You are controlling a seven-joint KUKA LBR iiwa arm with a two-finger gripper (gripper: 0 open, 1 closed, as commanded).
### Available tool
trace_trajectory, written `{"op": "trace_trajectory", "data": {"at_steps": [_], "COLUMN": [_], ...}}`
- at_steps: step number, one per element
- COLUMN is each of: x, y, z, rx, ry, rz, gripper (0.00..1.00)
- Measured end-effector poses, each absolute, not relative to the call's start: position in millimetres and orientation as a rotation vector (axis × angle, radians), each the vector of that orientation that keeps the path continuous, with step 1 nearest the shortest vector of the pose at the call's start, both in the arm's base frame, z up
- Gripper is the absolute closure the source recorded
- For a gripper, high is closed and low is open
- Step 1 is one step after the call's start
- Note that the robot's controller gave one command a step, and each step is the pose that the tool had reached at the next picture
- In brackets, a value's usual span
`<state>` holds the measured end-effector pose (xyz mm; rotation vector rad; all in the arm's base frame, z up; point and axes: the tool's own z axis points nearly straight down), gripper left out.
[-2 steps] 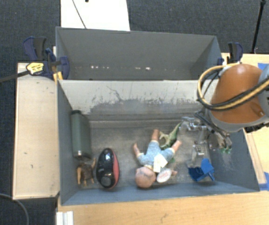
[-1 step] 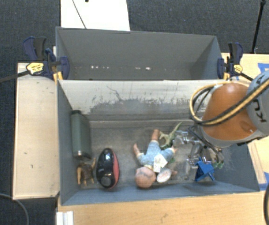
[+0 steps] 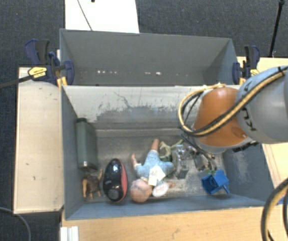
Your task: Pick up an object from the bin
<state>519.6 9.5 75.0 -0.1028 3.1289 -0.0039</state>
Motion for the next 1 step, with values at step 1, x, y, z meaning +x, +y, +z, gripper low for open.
{"op": "trace_trajectory", "data": {"at_steps": [1], "x": [519.6], "y": [9.5], "z": [75.0], "rx": [-0.105], "ry": [3.129], "rz": [-0.004], "gripper": [1.0]}}
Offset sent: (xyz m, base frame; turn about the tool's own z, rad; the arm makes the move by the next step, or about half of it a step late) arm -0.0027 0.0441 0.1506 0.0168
